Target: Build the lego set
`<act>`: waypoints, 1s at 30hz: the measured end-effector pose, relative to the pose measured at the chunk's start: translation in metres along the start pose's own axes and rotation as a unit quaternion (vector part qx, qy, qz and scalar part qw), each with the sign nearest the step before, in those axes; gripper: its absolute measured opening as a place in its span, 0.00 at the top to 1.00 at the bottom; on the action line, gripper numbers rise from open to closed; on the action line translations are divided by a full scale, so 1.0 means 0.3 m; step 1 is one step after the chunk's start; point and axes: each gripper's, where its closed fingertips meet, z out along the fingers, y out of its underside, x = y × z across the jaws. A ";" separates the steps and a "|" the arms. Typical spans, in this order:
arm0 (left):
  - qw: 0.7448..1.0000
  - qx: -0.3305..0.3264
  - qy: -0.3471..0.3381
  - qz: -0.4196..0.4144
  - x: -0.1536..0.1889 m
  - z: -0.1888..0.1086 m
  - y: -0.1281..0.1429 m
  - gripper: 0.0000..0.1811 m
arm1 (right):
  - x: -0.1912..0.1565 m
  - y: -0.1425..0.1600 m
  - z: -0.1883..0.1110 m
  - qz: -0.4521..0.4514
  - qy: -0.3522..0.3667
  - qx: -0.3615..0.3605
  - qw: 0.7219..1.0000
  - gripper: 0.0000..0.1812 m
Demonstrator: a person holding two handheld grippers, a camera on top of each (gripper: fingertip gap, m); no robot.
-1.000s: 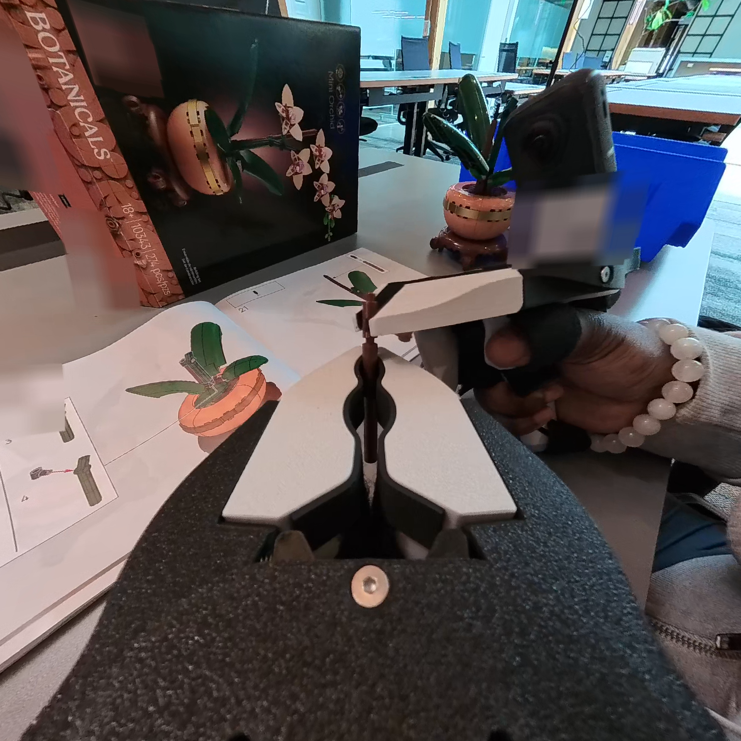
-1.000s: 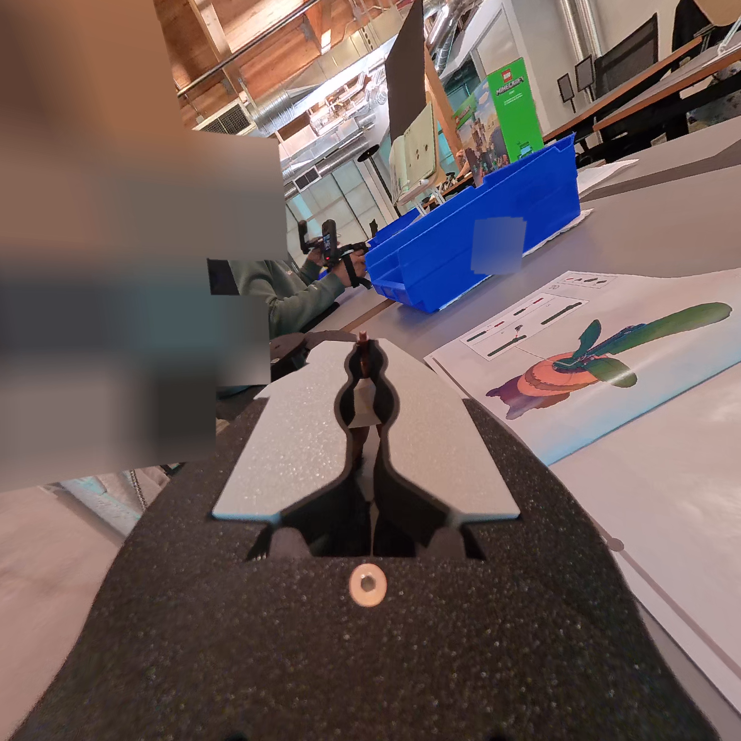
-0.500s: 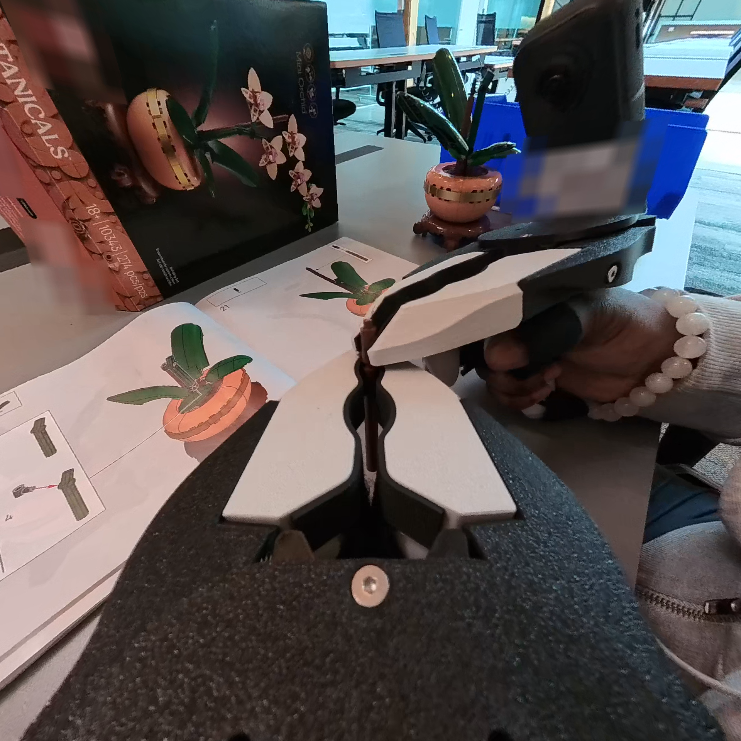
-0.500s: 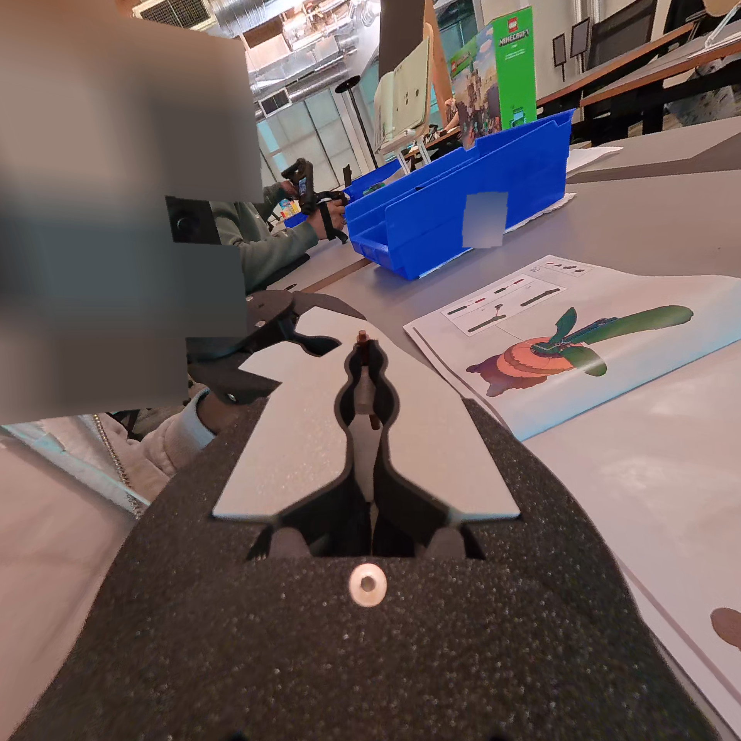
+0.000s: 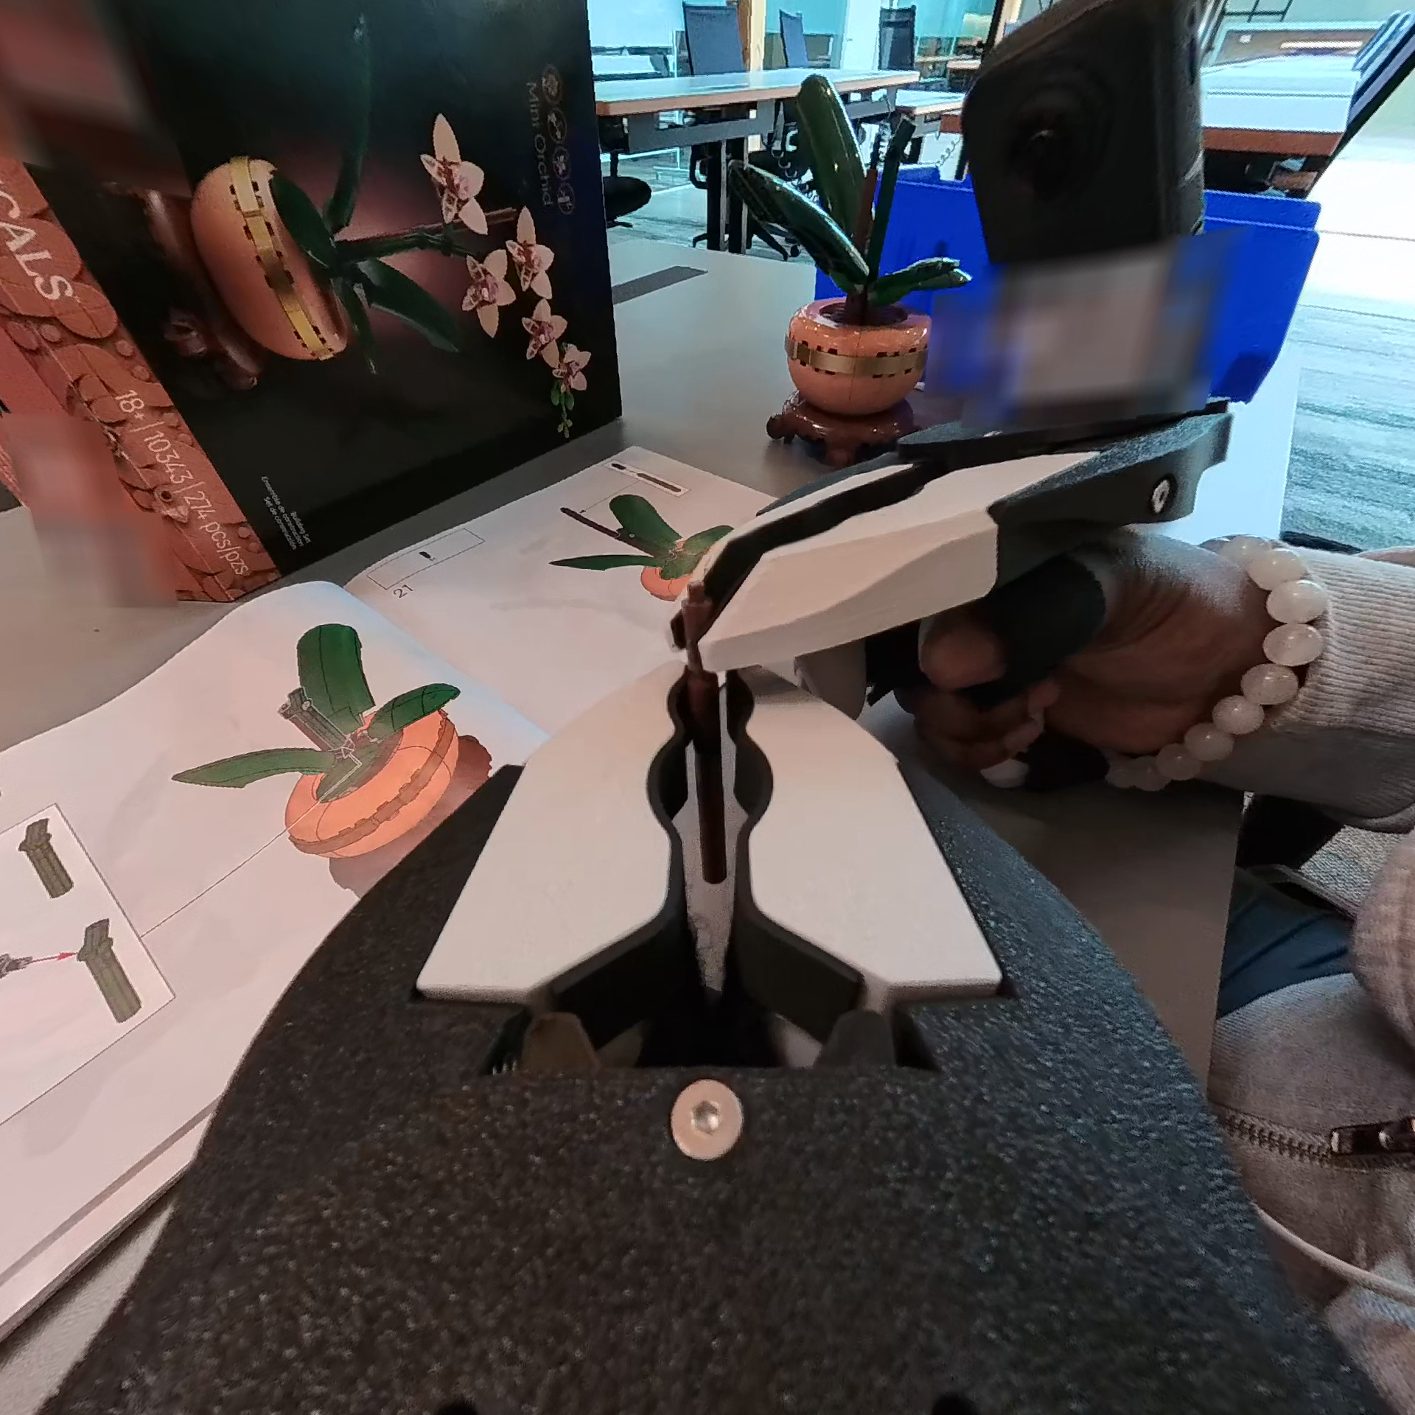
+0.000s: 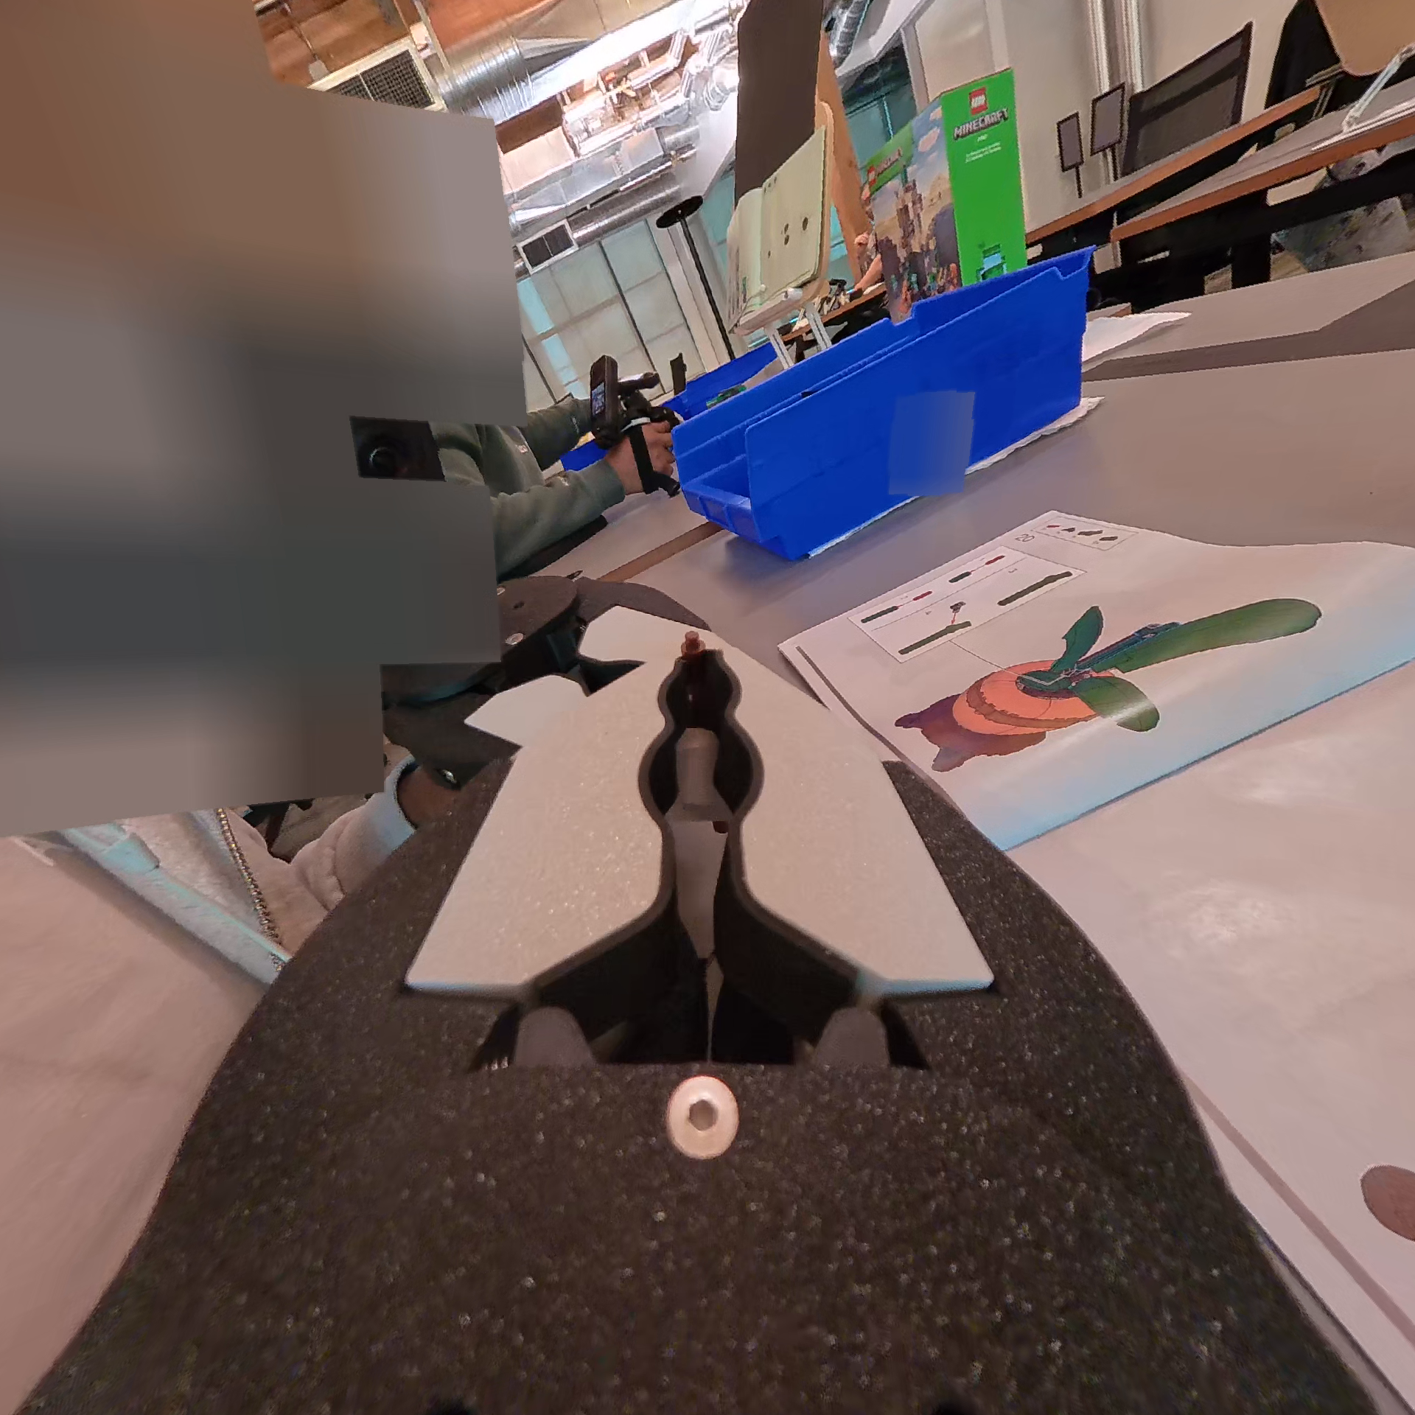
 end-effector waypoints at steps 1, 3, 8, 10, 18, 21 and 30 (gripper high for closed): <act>1.000 0.002 -0.001 -0.001 -0.001 -0.001 -0.001 0.97 | 0.000 -0.002 -0.001 0.001 -0.001 0.002 1.000 0.98; 1.000 0.002 0.001 -0.005 -0.002 -0.001 -0.001 0.97 | -0.003 -0.009 -0.005 0.005 -0.007 0.012 1.000 0.98; 1.000 0.001 0.014 0.001 0.010 -0.002 -0.001 1.00 | -0.009 -0.015 -0.010 0.005 -0.015 0.021 1.000 0.98; 1.000 0.005 0.018 0.002 0.015 -0.006 -0.004 1.00 | -0.016 -0.006 -0.005 -0.003 -0.015 0.009 1.000 0.98; 1.000 0.012 0.028 0.005 0.023 -0.010 -0.008 1.00 | -0.025 0.010 -0.001 -0.013 -0.017 -0.010 1.000 0.98; 1.000 0.001 0.026 0.011 0.026 -0.002 0.000 1.00 | -0.022 -0.002 -0.010 -0.004 -0.020 0.005 1.000 0.98; 1.000 0.009 0.030 -0.002 0.021 -0.007 -0.007 0.96 | -0.004 -0.036 -0.035 0.014 -0.017 0.048 0.999 0.98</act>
